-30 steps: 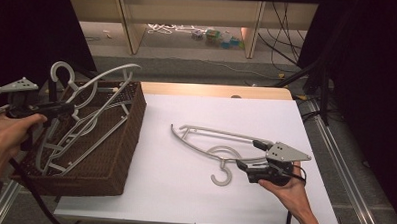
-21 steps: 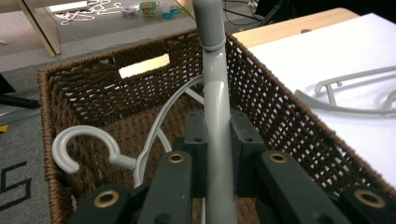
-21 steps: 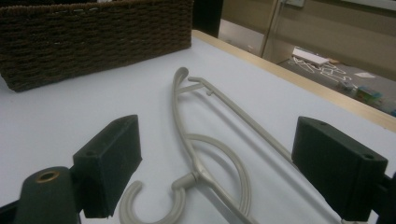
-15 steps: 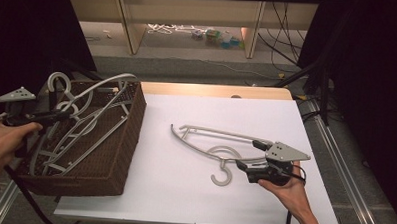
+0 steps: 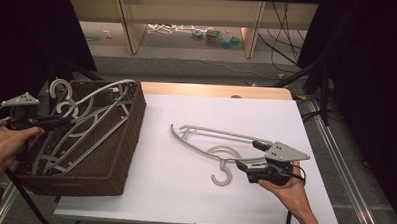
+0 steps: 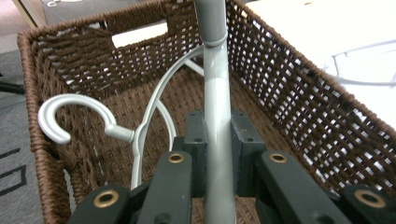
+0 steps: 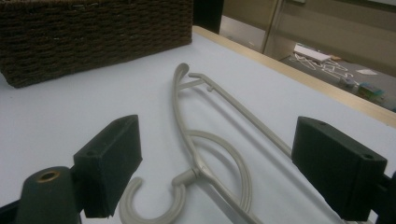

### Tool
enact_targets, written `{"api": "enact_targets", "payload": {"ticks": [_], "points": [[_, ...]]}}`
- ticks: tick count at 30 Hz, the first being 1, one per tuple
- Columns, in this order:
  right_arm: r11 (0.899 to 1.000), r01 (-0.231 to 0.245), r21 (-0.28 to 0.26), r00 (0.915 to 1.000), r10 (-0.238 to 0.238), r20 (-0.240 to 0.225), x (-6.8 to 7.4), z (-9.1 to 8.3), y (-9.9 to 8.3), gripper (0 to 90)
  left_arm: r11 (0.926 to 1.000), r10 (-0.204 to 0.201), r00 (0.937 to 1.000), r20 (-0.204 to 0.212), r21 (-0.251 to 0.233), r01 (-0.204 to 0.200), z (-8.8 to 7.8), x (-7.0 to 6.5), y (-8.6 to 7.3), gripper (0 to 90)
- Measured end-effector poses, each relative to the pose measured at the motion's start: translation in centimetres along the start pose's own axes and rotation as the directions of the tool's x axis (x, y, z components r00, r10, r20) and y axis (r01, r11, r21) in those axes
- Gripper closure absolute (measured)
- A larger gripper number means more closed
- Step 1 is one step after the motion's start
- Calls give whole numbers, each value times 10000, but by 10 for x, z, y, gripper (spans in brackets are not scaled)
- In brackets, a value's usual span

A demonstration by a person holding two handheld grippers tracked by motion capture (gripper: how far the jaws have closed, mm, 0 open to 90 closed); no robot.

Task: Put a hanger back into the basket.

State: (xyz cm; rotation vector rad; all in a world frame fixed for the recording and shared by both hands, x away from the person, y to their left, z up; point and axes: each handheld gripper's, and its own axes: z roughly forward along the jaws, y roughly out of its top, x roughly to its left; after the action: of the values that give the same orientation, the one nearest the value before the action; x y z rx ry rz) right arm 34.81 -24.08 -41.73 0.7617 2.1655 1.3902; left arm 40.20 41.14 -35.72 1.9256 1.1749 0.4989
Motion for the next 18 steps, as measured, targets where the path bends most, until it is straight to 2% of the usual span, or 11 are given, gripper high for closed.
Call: {"api": "enact_targets", "payload": {"ticks": [5, 7, 9, 13, 16, 18], "points": [[9999, -39, -103, 10000, 39, 79, -1, 0, -1, 168, 9992, -165, 9997, 170, 378, 158, 6, 2, -8, 794], [10000, -23, -62, 10000, 24, 80, -1, 1, -1, 168, 9979, -221, 9997, 66, 607, 217, 8, 2, -10, 794], [10000, -34, 16, 10000, 34, 7, 0, 0, -1, 168, 9979, -267, 9995, 182, 594, 256, 9, 4, -11, 794], [10000, 31, 42, 10000, -31, 17, -1, 0, -1, 168, 9961, -352, 9993, 158, 816, 338, 13, 5, -12, 793], [10000, -38, 21, 10000, 38, 58, -2, 0, -1, 168, 9924, -313, 9992, 238, 1200, 282, 20, 4, -16, 793], [10000, 4, 27, 10000, -5, 84, -1, 0, -1, 168, 9881, 86, 9997, 246, 1536, -122, 18, 8, -19, 793]]}}
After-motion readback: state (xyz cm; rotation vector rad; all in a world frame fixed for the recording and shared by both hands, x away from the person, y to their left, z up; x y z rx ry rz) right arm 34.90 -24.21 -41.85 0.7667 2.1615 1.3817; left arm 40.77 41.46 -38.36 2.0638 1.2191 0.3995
